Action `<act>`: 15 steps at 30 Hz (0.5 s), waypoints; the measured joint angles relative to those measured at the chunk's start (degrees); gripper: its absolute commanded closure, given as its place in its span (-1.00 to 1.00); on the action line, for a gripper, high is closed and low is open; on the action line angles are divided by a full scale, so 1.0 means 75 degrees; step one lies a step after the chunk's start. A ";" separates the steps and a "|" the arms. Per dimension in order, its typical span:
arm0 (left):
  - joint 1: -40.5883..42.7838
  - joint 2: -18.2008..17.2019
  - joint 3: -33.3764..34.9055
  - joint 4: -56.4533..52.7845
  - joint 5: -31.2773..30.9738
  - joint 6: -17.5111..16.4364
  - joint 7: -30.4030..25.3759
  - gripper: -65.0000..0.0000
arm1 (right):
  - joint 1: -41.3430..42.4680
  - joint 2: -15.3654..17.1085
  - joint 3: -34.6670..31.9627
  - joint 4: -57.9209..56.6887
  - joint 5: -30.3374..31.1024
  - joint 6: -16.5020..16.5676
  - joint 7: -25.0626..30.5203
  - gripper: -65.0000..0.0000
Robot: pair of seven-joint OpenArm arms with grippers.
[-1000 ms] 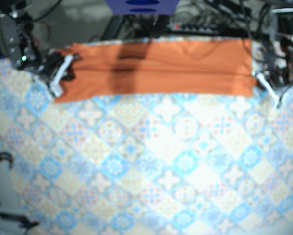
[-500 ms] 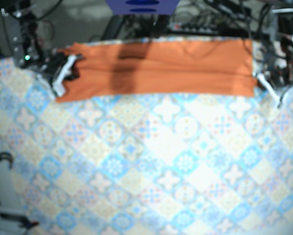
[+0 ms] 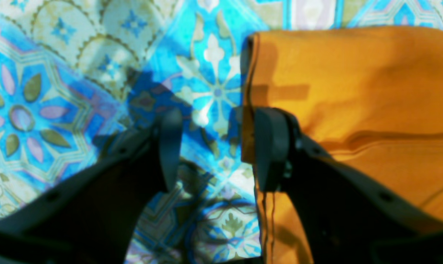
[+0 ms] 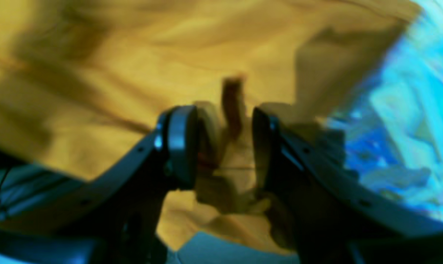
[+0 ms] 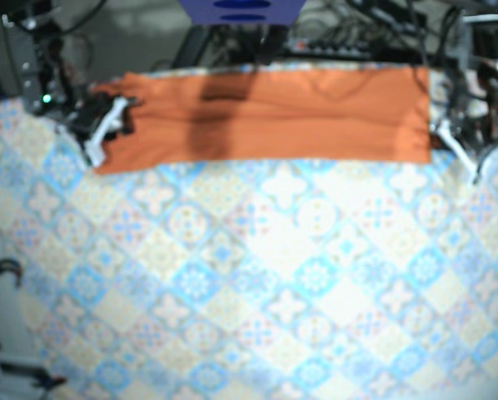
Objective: Fold the T-shirt properly
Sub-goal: 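Lower the folded edge with both grippers and hold it flat, then open both grippers and move them off the folded shirt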
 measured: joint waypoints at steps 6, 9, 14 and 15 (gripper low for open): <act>0.0000 0.0000 -0.0020 0.0000 0.0000 -0.0003 0.0003 0.01 | 0.0015 -0.0009 0.0688 0.0009 0.0003 -0.0020 -0.0003 0.26; 0.0102 -0.0044 -0.0032 0.0000 -0.0032 -0.0003 -0.0029 0.01 | -0.0003 0.0003 0.0988 0.0038 0.0006 -0.0015 0.0000 0.26; 0.0210 -0.0055 -0.0041 0.0000 0.0023 0.0026 0.0006 0.01 | -0.0061 -0.0032 0.1475 0.0044 0.0006 -0.0012 -0.0023 0.26; 0.0201 -0.0061 -0.0041 0.0000 0.0012 0.0026 0.0000 0.01 | -0.0108 -0.0032 0.1632 0.0047 0.0012 -0.0012 -0.0017 0.26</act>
